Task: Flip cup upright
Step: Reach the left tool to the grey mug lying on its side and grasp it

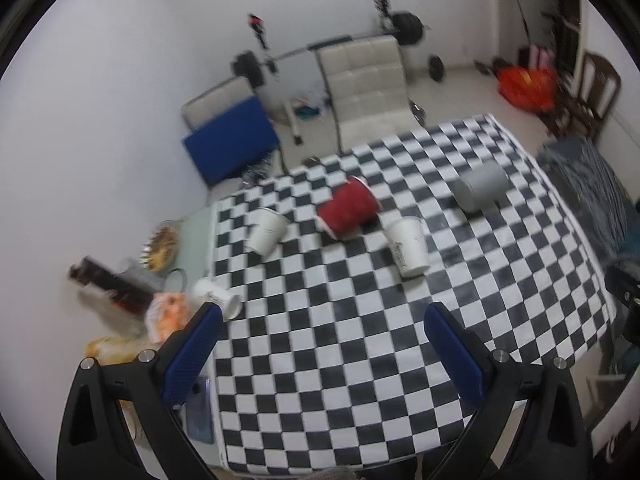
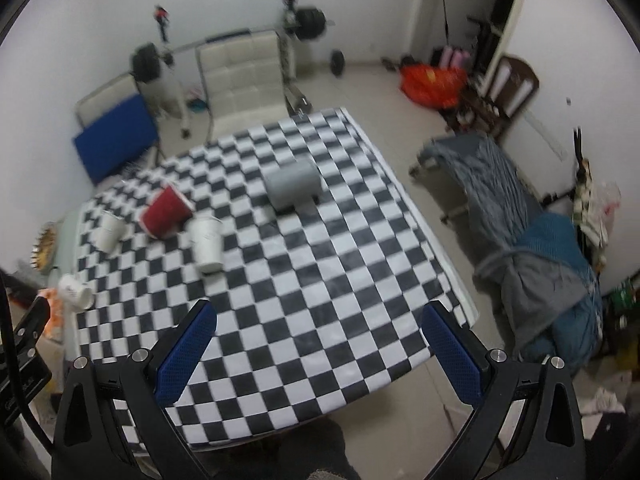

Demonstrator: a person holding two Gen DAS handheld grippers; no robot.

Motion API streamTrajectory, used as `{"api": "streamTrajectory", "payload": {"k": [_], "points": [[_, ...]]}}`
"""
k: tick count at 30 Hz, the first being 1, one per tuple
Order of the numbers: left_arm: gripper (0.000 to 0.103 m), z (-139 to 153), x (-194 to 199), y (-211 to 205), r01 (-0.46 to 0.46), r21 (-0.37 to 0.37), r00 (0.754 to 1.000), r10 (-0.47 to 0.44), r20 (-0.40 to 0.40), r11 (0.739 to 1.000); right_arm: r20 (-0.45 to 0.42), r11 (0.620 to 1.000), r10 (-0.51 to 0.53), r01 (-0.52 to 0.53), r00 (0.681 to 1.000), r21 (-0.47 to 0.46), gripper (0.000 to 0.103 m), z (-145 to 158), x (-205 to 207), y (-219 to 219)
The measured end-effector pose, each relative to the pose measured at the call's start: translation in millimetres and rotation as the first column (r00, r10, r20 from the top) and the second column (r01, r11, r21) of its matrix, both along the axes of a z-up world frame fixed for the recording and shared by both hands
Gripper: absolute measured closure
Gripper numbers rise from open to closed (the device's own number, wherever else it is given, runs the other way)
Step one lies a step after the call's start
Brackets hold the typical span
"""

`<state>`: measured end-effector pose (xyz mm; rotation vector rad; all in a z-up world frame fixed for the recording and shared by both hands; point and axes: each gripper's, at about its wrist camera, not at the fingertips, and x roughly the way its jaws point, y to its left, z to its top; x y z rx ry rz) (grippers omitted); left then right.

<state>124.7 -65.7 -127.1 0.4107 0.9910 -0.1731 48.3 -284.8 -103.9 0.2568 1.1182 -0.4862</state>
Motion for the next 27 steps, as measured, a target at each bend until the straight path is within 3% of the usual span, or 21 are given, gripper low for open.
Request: {"api": "streamTrajectory", "payload": {"k": [11, 18, 22, 27], "points": [[0.0, -86.2, 78.9, -108.4, 0.192, 0.149, 0.979, -0.178, -0.104, 0.97, -0.18, 0.995, -0.04, 0.056, 0.983, 0.083, 0.0, -131.4, 77.6, -88.1], [0.0, -135.0, 128.6, -185.4, 0.325, 0.196, 0.94, -0.293, -0.172, 0.925, -0.264, 0.986, -0.042, 0.082, 0.963, 0.143, 0.0, -205.6, 129.0, -151.4], [0.0, -155.4, 143.0, -226.2, 0.445, 0.204, 0.89, -0.407, -0.205, 0.872, -0.313, 0.979, -0.055, 0.114, 0.948, 0.172, 0.0, -243.0, 149.7, -188.5], [0.0, -183.6, 155.6, -269.6, 0.624, 0.224, 0.778, -0.57, -0.263, 0.749, -0.352, 0.966, -0.072, 0.153, 0.933, 0.208, 0.0, -272.0, 163.6, -222.6]]}}
